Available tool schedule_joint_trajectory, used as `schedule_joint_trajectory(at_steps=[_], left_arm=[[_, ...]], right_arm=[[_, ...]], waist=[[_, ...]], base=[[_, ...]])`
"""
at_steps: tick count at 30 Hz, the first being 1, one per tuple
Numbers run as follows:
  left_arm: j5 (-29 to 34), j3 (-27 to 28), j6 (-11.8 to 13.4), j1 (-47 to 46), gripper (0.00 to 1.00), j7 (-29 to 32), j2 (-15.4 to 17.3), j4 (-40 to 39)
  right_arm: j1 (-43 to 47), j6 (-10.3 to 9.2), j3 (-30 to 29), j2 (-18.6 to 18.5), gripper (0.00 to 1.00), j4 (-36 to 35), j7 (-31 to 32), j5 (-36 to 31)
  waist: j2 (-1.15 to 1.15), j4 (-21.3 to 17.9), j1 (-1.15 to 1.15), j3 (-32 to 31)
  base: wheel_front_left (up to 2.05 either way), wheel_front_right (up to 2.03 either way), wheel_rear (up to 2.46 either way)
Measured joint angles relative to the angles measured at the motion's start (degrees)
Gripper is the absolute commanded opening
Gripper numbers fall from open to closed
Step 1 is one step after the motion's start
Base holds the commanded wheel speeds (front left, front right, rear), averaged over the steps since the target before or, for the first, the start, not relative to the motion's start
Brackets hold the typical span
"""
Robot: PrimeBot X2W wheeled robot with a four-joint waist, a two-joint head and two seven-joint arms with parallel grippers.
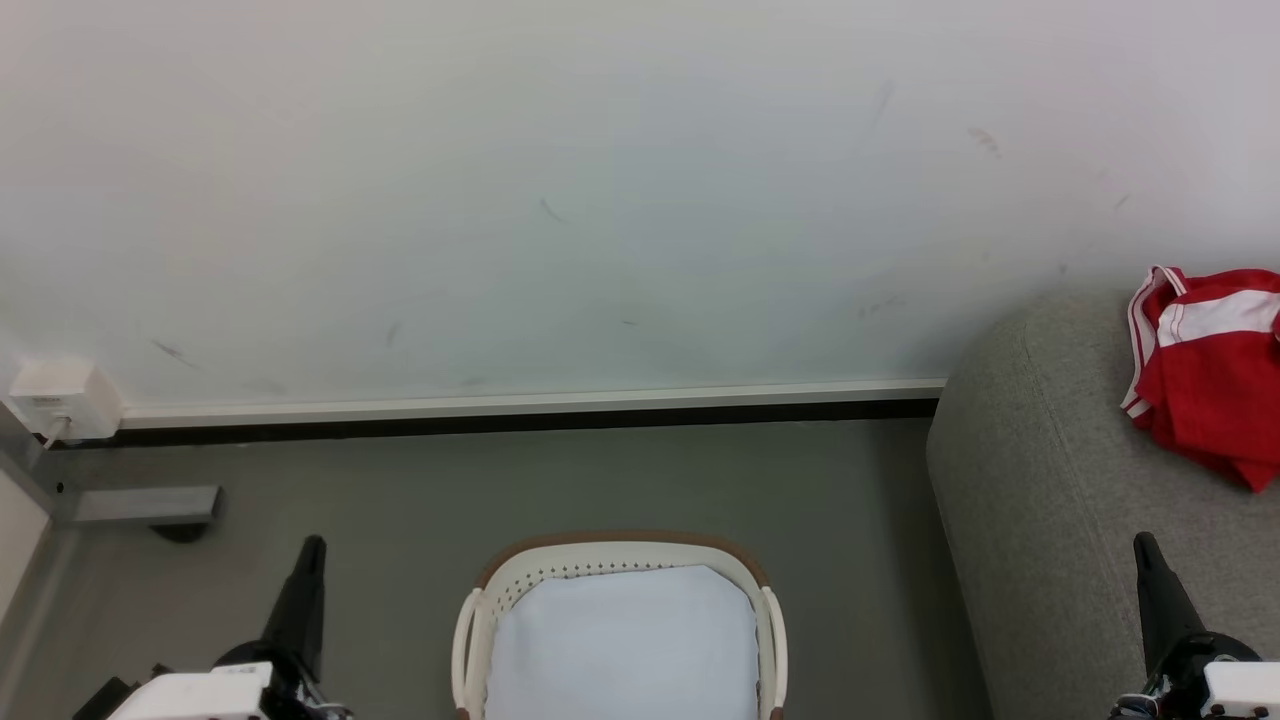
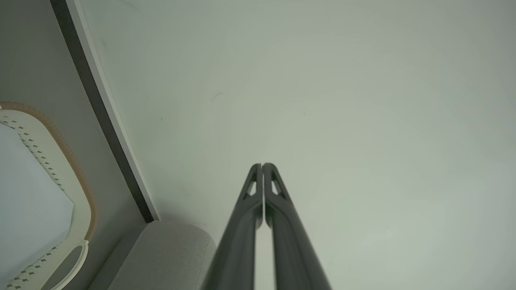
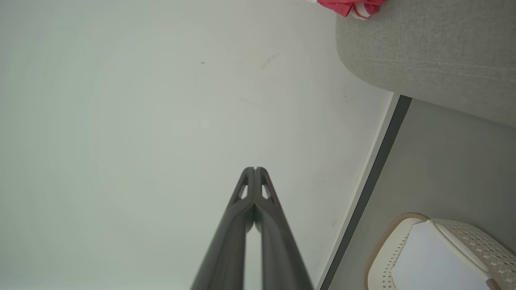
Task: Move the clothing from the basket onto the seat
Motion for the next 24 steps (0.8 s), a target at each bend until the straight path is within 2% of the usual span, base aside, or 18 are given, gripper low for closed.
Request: schedule_joint_trajectory(at_steps=[24], left_arm=[[0.00, 0.01, 0.00, -0.02, 0.00, 0.00, -0.01, -0.01]], right_arm=[[-0.01, 0.00, -0.01, 0.00, 0.00, -0.02, 0.00, 0.00]], waist=[[0.00, 0.00, 0.00, 0.00]], base=[[0.00, 0.00, 0.00]])
